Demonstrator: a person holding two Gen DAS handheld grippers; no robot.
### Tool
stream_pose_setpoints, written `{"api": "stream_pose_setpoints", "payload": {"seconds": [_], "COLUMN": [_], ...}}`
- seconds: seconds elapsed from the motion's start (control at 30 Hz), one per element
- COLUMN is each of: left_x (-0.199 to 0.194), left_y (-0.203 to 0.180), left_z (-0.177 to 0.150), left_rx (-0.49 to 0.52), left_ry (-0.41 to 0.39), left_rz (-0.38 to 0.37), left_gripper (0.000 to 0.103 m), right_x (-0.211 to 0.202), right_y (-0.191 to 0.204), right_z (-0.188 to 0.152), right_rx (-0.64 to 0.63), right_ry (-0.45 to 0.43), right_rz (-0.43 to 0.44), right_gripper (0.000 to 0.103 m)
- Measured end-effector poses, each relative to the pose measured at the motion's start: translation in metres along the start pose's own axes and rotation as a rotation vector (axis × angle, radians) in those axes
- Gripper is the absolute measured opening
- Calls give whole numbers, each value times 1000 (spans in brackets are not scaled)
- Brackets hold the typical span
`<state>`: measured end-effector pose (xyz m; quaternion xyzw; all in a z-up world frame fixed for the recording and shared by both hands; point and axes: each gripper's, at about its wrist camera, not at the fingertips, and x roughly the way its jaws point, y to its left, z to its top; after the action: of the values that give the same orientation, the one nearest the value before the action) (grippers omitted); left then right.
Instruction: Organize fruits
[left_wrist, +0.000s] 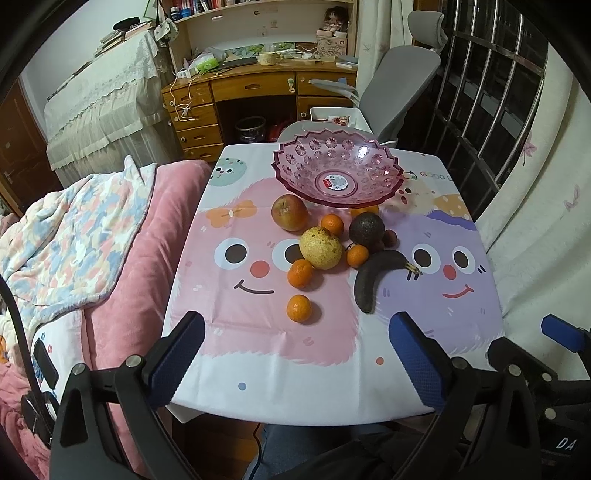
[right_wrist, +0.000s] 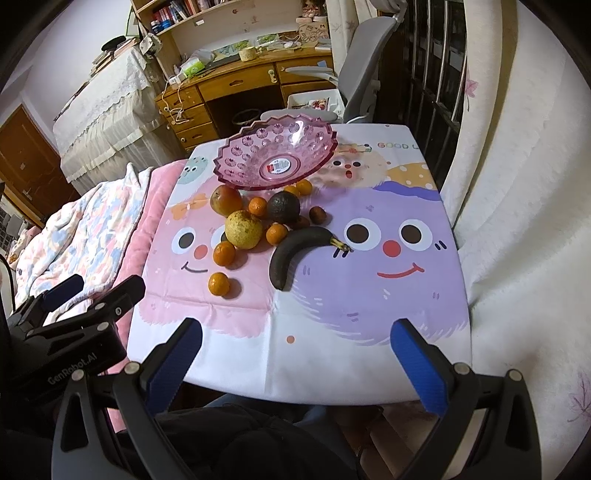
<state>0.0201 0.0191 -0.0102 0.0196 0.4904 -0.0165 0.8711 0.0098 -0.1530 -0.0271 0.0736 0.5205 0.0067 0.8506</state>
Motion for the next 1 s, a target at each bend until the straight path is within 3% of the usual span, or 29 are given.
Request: {"api": "stream_pose_setpoints", "payload": {"seconds": [0.53, 0.73, 1.0], "left_x": [29, 61, 113], "left_y": [54, 63, 60], "left_z": [36, 38, 34], "left_rx": [76, 110, 140], "left_ry": [38, 128, 237], "left_rz": [-125, -189, -213], "left_gripper": [99, 99, 99], "right_x": [8, 27, 73], "right_y": [45, 51, 49], "right_z": [24, 25, 24], "right_rx": [82, 133, 147], "right_ry": [-80, -101, -52], "right_rz": [-63, -74, -74], "right_gripper": [102, 99, 89]}}
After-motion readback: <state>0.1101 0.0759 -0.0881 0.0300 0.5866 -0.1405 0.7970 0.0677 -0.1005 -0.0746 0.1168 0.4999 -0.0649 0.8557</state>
